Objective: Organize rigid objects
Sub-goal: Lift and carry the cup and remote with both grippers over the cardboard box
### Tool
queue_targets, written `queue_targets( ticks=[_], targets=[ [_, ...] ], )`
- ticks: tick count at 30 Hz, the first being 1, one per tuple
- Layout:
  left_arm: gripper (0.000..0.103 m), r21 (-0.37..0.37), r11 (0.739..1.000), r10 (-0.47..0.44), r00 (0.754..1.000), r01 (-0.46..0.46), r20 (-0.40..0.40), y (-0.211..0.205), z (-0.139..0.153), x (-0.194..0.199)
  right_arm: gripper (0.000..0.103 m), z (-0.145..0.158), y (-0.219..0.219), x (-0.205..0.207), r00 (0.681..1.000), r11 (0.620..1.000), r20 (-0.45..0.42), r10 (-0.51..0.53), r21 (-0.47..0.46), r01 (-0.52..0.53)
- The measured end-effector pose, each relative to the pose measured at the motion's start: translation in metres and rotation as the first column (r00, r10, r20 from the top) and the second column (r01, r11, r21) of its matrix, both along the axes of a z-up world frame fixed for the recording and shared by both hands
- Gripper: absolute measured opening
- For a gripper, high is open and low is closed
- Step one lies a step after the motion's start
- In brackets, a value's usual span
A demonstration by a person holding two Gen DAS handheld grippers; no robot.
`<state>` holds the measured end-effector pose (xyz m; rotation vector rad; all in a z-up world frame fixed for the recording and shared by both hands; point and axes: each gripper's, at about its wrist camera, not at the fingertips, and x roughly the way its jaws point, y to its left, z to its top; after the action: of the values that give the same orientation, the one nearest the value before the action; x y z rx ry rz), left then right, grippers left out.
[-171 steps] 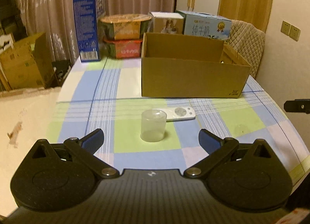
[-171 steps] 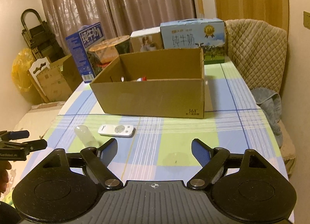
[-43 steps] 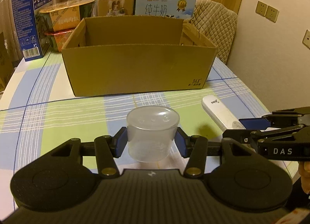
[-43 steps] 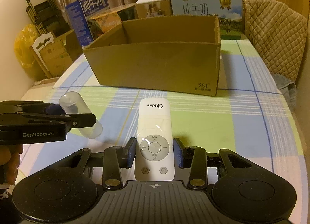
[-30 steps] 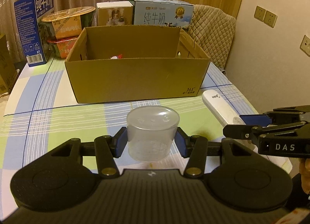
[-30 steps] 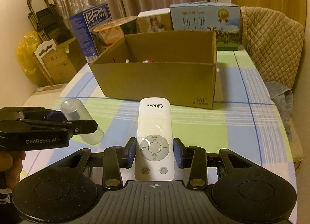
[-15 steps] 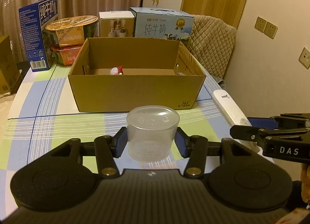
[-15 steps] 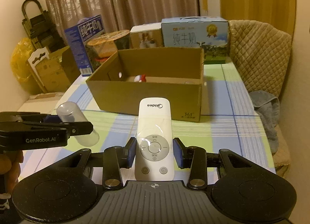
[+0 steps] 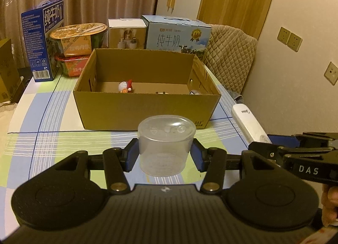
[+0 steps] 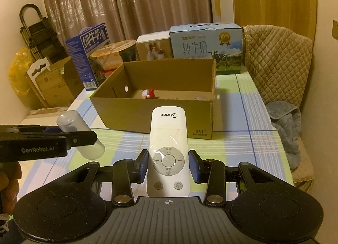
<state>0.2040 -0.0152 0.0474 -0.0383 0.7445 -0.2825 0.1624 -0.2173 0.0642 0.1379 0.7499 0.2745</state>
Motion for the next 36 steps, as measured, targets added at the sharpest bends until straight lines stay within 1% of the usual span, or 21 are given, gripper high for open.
queue_targets(
  ticks=[9,27,36],
  targets=[
    [0.047,0.004,1.000,-0.004,1.000,0.004,0.003,-0.002,0.002,0.008,0.037,0.003,-0.003,0.005,1.000,1.000,0.014,-0.004,-0.017,0.004],
    [0.047,0.001,1.000,-0.008,1.000,0.008,-0.011,-0.006,-0.002,0.021,0.037,-0.001,0.000,0.013,1.000,1.000,0.009,0.004,-0.016,-0.004],
    [0.047,0.011,1.000,-0.015,1.000,0.015,-0.020,-0.003,-0.003,0.030,0.037,-0.001,0.002,0.024,1.000,0.999,0.004,0.009,-0.039,-0.009]
  ],
)
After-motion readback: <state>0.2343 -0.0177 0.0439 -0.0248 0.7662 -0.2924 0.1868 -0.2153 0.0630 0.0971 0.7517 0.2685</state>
